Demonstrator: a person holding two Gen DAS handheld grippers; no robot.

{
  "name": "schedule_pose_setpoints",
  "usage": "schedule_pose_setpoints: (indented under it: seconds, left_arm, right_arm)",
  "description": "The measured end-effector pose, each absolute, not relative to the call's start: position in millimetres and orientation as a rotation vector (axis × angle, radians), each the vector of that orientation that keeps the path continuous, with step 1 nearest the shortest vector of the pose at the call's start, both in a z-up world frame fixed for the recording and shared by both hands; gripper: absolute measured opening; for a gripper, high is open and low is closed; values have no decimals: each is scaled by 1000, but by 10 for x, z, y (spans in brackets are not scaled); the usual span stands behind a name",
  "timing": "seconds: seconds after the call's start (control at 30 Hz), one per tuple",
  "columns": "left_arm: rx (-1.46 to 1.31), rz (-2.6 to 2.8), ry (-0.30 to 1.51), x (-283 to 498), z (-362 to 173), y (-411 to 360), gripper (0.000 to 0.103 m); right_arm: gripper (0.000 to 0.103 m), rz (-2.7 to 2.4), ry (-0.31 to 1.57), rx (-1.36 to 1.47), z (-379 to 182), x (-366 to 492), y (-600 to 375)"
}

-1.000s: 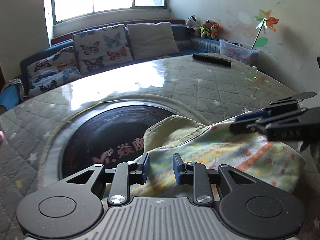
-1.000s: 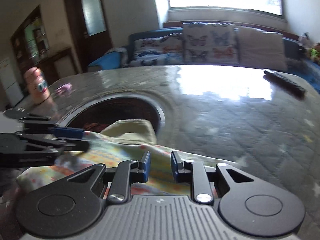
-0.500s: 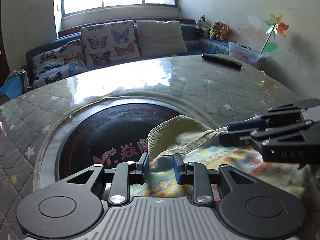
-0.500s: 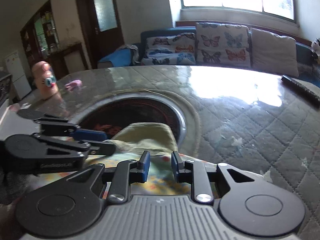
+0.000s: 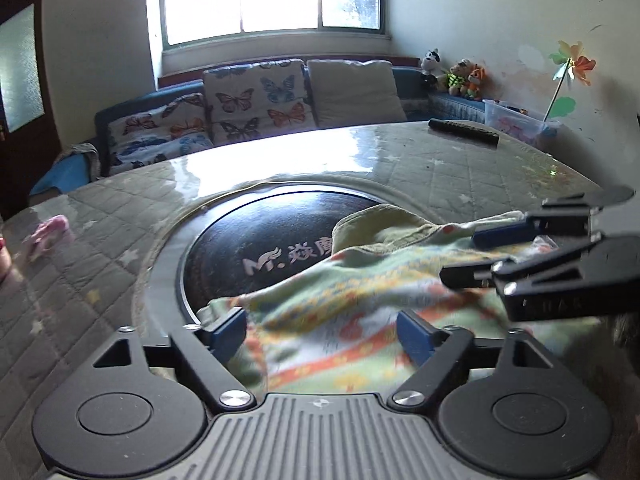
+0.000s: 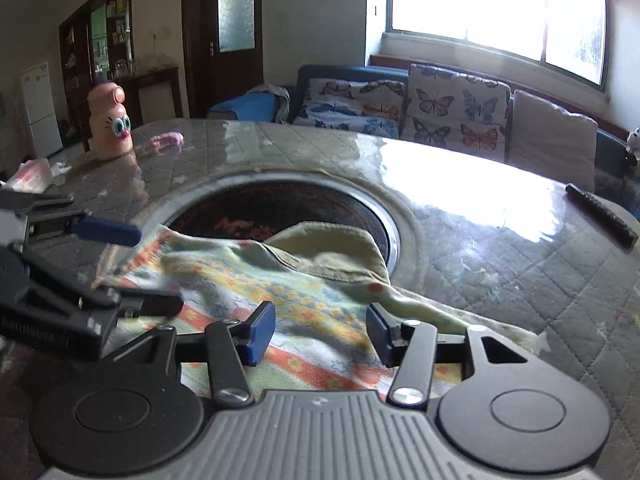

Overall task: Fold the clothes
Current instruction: 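Smooth the folded shirt flat with both grippers open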

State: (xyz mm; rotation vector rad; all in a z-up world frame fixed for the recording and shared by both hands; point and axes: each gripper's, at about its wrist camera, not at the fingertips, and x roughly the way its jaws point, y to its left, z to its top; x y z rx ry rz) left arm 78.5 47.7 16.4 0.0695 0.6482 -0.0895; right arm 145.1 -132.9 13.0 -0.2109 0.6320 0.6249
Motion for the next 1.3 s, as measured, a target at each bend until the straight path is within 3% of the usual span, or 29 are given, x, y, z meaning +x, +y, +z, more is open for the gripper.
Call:
schedule_pose_setpoints:
  seconds: [0.37,0.93,1.3]
  left_arm:
    - [123,-28,608,503,120,414,96]
    - [123,41,621,294,-23,500,99]
    - [132,35,584,310,95,401,99]
  right_arm:
    - [65,639,613,-228,129,1280,-1309]
    - [71,666,561,-311,48,613,-1500]
    - [71,573,545,-257,101,676,-1591]
